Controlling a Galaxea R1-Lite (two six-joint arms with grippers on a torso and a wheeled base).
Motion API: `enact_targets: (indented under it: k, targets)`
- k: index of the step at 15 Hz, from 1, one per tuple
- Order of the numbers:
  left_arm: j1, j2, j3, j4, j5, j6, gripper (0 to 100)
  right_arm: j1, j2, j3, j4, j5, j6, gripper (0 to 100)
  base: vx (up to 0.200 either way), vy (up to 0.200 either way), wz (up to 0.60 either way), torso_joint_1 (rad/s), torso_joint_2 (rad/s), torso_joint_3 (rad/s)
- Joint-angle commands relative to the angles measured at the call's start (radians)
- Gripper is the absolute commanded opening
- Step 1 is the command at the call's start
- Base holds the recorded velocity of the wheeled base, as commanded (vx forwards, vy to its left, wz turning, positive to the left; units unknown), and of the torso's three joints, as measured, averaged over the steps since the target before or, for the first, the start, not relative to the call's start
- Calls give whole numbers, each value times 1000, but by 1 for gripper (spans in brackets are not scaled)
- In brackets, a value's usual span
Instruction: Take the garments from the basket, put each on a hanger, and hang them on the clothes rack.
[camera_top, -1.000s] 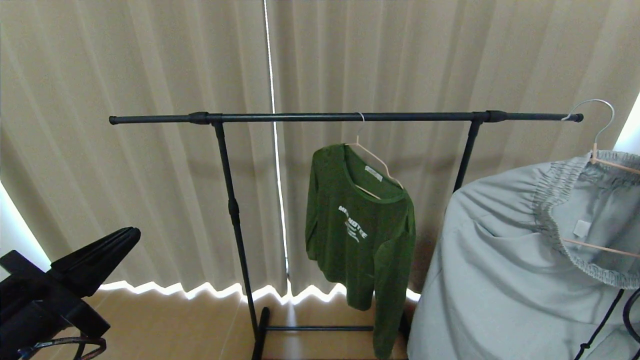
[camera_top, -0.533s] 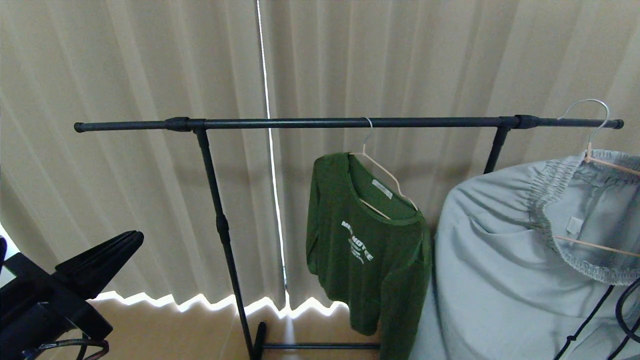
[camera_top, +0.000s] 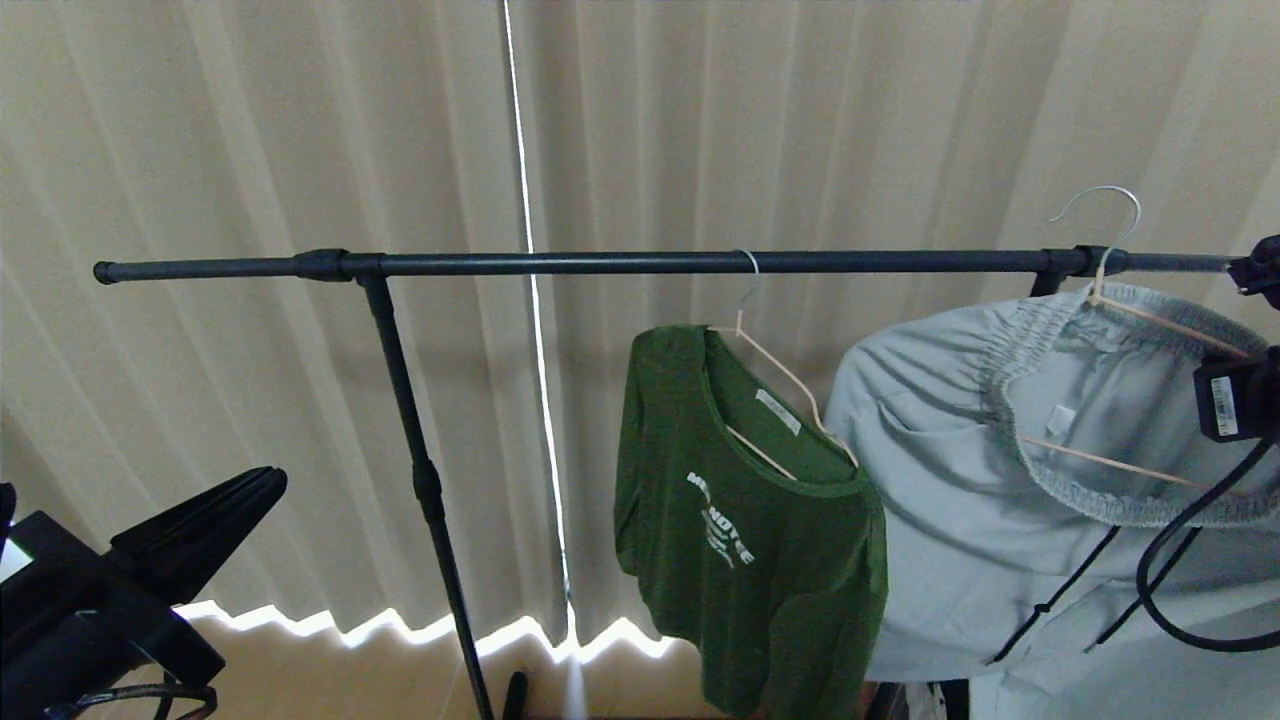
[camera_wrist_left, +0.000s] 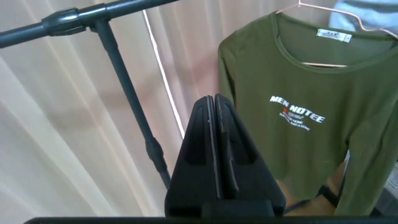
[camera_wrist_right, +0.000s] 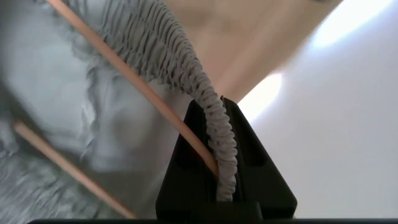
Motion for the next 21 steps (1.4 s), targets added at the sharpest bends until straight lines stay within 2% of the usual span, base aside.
enact_targets:
  k: [1,4,8,12,17,19,20,21]
  targets:
    - [0,4,2,0,0,0,0,73,113,-48,-1,-19,27,0,0,0,0,0,0,0]
    - [0,4,5,0,0,0,0,100,220,-116,-1,-85,50,0,0,0,0,0,0,0]
    - [0,4,6,0,0,0,0,105,312,-162,-1,-95,62,0,0,0,0,0,0,0]
    - [0,4,6,0,0,0,0,114,323,-162,-1,-95,65,0,0,0,0,0,0,0]
    - [0,0,6,0,0,0,0,188,320,-154,1,-95,86,0,0,0,0,0,0,0]
    - [1,-9,8,0,0,3,0,192,311,-148,1,-95,88,0,0,0,0,0,0,0]
    - [0,-13,9,0,0,3,0,192,303,-139,-2,-92,89,100,0,0,0,0,0,0]
    - [0,-13,11,0,0,8,0,194,288,-116,-10,-88,99,100,0,0,0,0,0,0]
